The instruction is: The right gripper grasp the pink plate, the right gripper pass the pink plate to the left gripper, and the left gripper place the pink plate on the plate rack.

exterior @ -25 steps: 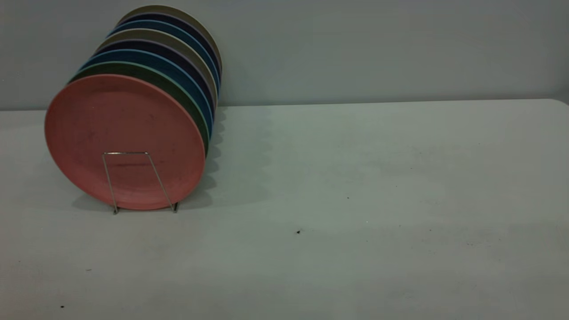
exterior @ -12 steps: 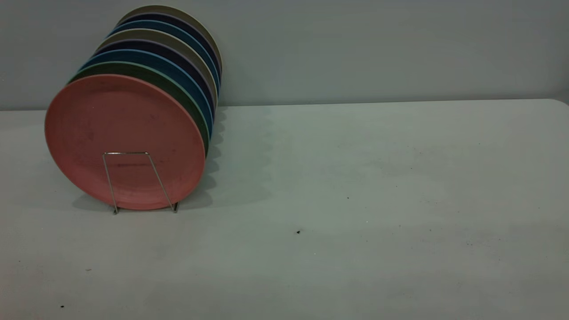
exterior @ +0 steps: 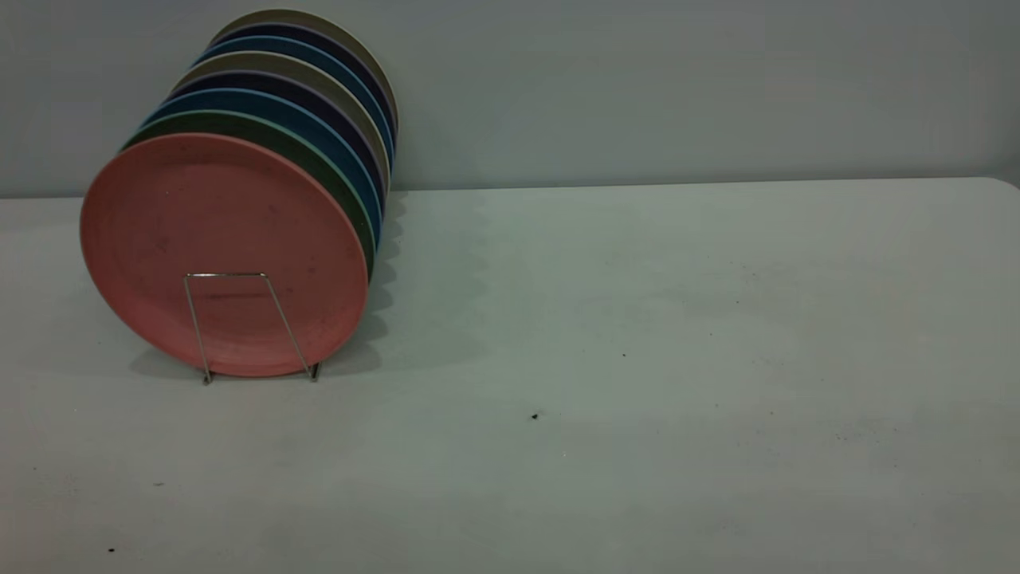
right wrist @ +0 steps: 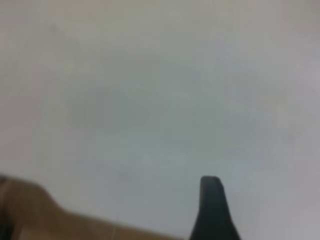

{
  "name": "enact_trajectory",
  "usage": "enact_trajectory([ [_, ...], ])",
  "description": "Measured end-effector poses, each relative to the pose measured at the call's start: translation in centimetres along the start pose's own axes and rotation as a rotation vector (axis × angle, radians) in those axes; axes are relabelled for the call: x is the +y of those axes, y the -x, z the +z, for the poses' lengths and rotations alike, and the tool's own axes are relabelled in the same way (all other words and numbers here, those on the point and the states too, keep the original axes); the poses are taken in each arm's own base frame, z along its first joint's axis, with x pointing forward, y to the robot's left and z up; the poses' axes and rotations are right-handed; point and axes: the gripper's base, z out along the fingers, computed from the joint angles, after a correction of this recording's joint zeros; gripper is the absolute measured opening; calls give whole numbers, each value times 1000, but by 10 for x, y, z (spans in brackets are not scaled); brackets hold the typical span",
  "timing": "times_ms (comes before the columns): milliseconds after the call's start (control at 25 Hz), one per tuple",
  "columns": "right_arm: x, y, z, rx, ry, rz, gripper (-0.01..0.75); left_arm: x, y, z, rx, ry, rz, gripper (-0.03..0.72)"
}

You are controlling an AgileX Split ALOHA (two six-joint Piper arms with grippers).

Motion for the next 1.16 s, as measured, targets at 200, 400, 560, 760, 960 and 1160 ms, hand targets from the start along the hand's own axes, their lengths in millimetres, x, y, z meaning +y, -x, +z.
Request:
enact_trajectory([
  [200, 3, -8, -10, -82, -12, -11, 552, 0, 0, 0, 0, 0, -1, 470],
  [400, 3, -8, -10, -83, -11, -11, 552, 0, 0, 0, 0, 0, -3, 470],
  [560, 3, -8, -10, -83, -9, -10, 552, 0, 0, 0, 0, 0, -3, 470],
  [760, 3, -8, -10, -83, -9, -10, 552, 0, 0, 0, 0, 0, -3, 470],
  [960, 3, -8, -10, -83, -9, -10, 552, 0, 0, 0, 0, 0, -4, 470],
  [1160, 3, -8, -10, -83, -9, -10, 552, 0, 0, 0, 0, 0, -4, 470],
])
